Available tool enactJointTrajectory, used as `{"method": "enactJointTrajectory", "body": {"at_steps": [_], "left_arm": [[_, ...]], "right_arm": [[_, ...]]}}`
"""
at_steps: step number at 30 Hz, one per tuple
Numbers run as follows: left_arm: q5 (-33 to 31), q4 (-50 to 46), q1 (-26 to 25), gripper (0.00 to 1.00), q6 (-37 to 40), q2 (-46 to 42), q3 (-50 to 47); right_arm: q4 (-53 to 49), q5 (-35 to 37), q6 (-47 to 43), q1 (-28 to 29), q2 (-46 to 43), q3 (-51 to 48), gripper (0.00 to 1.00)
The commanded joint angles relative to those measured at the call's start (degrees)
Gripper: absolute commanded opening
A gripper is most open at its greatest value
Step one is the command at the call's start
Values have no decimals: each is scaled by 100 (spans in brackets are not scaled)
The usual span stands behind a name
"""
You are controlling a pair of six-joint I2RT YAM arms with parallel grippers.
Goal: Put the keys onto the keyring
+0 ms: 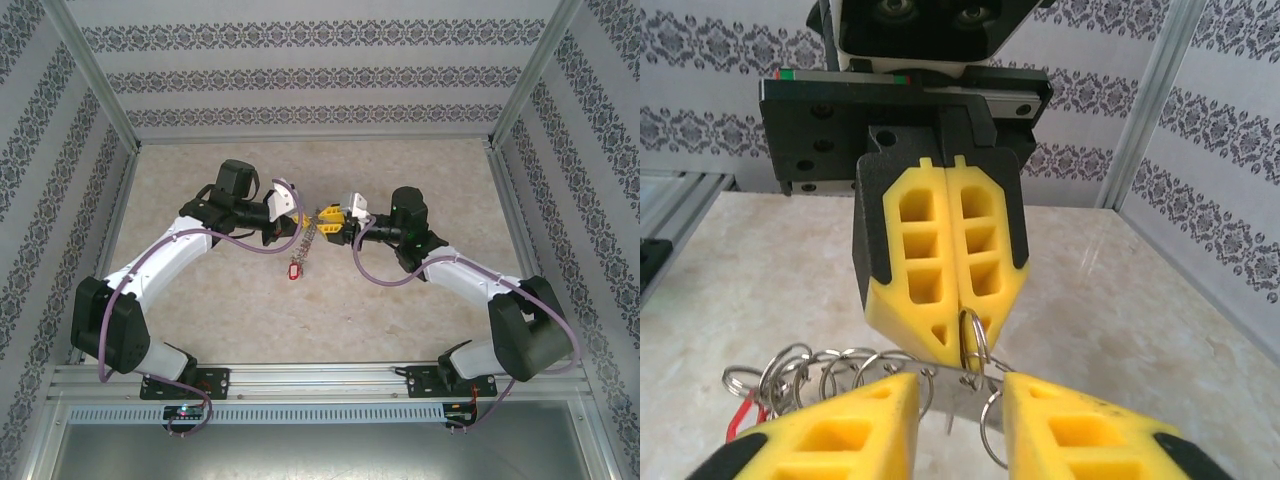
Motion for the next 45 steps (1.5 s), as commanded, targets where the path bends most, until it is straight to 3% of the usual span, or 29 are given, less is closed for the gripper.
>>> {"method": "enactJointTrajectory", "body": {"at_steps": [1,12,20,28,31,33,37,39,45], "left_arm": [[-218,-463,-89,0,494,-89,353],[-467,-828,-320,0,900,30,492],[-569,-911,-369,0,1011,74,556],[-480,-706,-378,0,846,45,482],[-466,-836,-378,0,907,56,534],[-448,-862,-369,0,865,75,562],[-148,-544,-167,1,423,-52,424],[28,-233,-55,8,181,-160,234],[341,404,7,13,-325,-227,-18]], "right_arm": [[-334,-260,-312,-38,-112,19,34],[-493,-104,-86,32,259,377,37],[-771,-231,-223,158,311,520,33],[-965,-192,-282,344,448,638,22],[-1011,-181,-293,392,492,706,13],[-1005,-260,-295,410,521,761,0],[-636,-325,-109,402,463,707,0],[-379,-240,132,393,395,695,0],[382,68,838,410,254,722,0]]}}
